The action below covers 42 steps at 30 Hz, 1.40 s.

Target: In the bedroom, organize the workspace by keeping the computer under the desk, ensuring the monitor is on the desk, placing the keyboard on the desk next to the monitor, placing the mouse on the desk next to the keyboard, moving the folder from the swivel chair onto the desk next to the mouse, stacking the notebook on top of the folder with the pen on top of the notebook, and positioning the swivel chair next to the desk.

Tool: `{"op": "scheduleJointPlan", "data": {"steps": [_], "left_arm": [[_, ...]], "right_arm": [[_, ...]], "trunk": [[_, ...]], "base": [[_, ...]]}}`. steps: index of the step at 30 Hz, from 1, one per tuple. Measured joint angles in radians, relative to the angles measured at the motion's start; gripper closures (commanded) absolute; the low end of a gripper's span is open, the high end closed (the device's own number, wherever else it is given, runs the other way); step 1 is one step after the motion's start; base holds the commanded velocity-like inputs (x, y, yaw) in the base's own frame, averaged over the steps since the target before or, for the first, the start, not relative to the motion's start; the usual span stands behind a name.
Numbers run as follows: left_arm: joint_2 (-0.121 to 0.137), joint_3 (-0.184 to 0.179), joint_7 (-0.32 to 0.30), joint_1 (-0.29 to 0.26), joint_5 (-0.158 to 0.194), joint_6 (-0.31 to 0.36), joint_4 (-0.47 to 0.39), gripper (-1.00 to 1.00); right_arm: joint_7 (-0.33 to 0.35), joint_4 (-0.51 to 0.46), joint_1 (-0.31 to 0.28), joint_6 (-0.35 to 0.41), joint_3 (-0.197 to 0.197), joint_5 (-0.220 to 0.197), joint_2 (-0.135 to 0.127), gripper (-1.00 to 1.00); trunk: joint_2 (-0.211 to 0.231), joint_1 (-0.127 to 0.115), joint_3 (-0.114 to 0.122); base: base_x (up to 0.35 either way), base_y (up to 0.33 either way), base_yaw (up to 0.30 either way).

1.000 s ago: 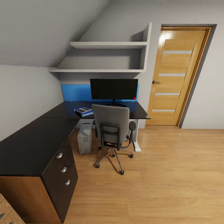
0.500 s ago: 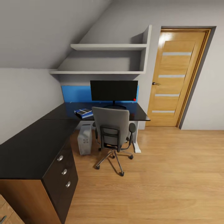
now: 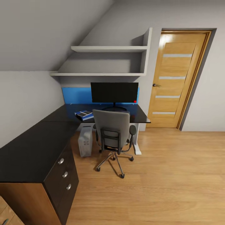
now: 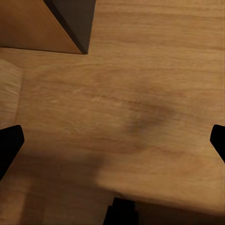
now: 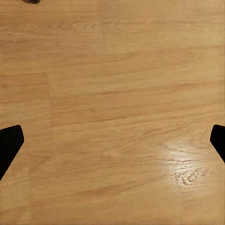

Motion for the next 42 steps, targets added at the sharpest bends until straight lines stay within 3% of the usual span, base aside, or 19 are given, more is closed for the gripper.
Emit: {"op": "scheduleJointPlan", "data": {"steps": [34,42], "left_arm": [[0.001,0.002,0.007,0.000,0.003,0.000,0.000,-1.00],[0.001,0.002,0.008,0.000,0.003,0.001,0.000,-1.00]], "right_arm": [[0.000,0.000,0.000,0.000,0.000,0.000,0.000,-1.00],[0.000,0.000,0.000,0.000,0.000,0.000,0.000,-1.00]], "trunk": [[0.238,-0.130,0.107],[0.238,-0.131,0.107]], "base": [[0.000,0.000,0.000],[0.000,0.000,0.000]]}}
